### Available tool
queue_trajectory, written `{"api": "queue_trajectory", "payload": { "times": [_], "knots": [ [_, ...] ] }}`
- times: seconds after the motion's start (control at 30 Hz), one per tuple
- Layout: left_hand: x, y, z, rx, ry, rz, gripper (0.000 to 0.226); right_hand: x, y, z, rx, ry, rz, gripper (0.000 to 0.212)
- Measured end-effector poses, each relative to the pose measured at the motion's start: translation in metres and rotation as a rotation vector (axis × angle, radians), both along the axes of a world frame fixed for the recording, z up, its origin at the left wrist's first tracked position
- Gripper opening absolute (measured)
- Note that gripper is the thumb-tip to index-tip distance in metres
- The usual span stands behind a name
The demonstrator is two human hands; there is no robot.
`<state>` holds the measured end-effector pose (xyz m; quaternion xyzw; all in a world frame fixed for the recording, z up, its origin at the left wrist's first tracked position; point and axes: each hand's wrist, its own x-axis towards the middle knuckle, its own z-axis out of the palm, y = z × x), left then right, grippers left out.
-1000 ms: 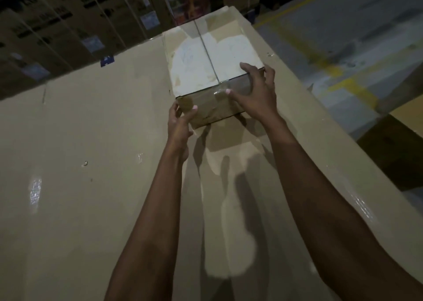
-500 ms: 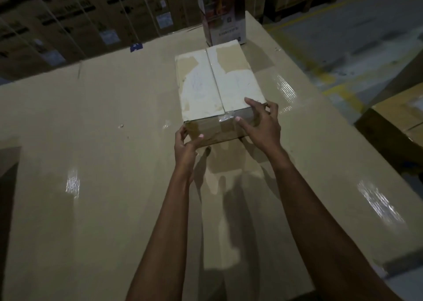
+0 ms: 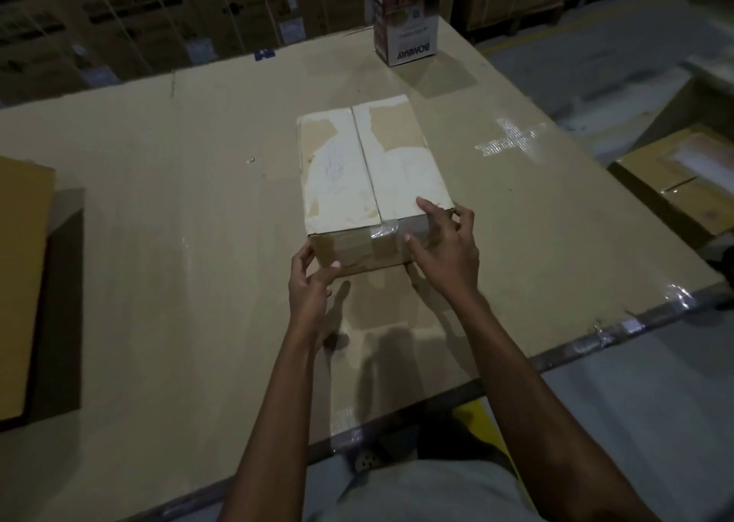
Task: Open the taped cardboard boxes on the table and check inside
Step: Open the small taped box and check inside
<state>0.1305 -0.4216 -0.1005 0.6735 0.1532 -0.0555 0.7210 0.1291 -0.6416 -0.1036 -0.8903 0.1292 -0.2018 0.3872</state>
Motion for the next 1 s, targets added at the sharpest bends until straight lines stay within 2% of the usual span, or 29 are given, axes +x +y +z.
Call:
{"api": "queue_trajectory", "payload": {
  "times": [0.1,0.23,0.33,0.43,0.5,0.63,0.7,0.9,1.0],
  "knots": [
    [-0.033,0.013,-0.006,-0.032,-0.018,0.004,0.057,-0.034,0.011,-0.005,-0.014,-0.043,-0.030,0.058],
    [-0.046,0.023,-0.013,-0.138,0.046,0.074,0.047,-0.048,0.014,0.006,0.105,-0.058,-0.070,0.055],
    [-0.046,0.026,-0.028,-0.366,0.237,0.158,0.038,-0.047,0.024,0.024,-0.049,-0.246,-0.093,0.040],
    [-0.045,0.024,-0.048,-0.585,0.399,0.097,0.015,-0.042,0.041,0.042,-0.198,-0.364,0.059,0.034],
    [-0.045,0.015,-0.055,-0.654,0.470,0.117,0.009,-0.035,0.051,0.048,-0.264,-0.322,0.150,0.030],
    [-0.043,-0.010,-0.055,-0.714,0.493,0.185,0.016,-0.024,0.057,0.039,-0.334,0.048,0.236,0.046],
    [-0.039,-0.023,-0.053,-0.698,0.480,0.197,0.019,-0.021,0.052,0.034,-0.313,0.152,0.201,0.046],
    [-0.023,-0.046,-0.054,-0.743,0.438,0.323,0.031,-0.014,0.042,0.028,-0.314,0.115,0.097,0.030],
    [-0.021,-0.051,-0.053,-0.788,0.441,0.341,0.046,-0.014,0.035,0.022,-0.301,0.037,0.030,0.023]
  ]
}}
